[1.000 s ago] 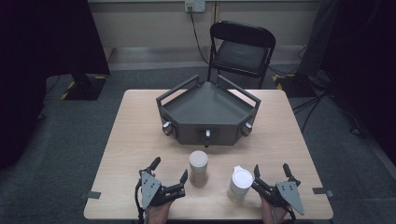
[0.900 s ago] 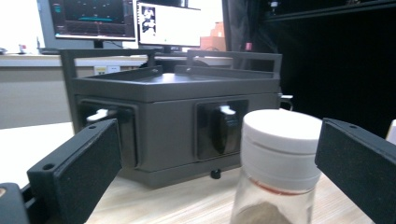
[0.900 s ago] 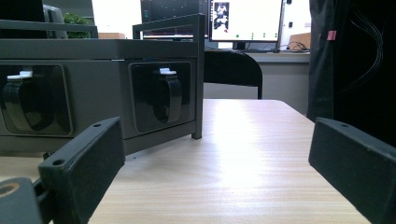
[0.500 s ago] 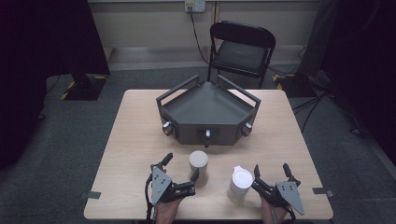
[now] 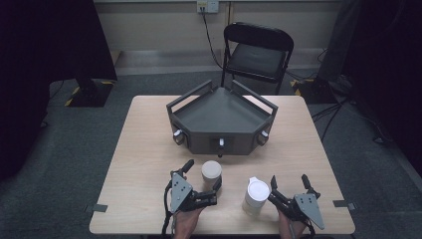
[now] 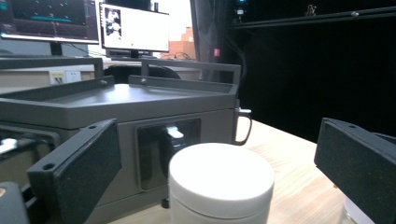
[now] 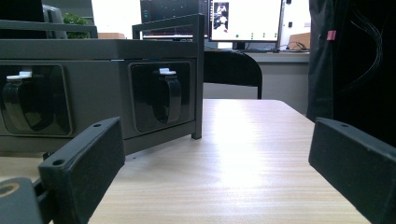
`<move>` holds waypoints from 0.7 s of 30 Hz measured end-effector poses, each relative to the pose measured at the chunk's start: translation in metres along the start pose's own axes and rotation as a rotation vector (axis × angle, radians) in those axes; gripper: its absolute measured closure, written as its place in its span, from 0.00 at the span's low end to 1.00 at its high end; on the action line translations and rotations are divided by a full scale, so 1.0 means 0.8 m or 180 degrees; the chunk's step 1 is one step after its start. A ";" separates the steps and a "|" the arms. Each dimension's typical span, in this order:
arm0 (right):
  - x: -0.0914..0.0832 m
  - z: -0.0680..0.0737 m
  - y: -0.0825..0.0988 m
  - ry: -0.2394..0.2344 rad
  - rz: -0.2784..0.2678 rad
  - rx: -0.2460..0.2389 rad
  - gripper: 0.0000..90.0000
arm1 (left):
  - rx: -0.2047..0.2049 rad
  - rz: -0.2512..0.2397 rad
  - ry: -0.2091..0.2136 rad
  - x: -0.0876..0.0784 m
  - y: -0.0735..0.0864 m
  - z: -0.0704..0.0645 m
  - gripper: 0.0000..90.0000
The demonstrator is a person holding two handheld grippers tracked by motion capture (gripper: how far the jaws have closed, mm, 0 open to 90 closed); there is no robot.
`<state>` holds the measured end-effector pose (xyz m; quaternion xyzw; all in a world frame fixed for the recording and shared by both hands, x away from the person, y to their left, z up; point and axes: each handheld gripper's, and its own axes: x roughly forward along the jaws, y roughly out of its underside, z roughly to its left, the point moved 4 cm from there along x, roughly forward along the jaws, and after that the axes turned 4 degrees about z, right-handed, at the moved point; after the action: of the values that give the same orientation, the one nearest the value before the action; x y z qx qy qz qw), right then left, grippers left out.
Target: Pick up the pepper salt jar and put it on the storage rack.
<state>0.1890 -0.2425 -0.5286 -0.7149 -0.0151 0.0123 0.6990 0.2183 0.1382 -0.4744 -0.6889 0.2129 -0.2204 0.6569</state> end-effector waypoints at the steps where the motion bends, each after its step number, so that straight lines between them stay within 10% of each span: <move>1: 0.000 0.000 0.000 0.0000 -0.0001 0.0000 0.02 | 0.0016 0.0002 -0.0013 0.001 0.001 -0.002 0.02; 21: 0.000 0.000 0.000 0.0005 -0.0001 0.0002 0.02 | -0.0036 0.0267 -0.0117 0.018 0.021 -0.010 0.17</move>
<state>0.1890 -0.2423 -0.5286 -0.7146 -0.0146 0.0116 0.6992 0.2254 0.1227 -0.4907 -0.6870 0.2308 -0.1788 0.6654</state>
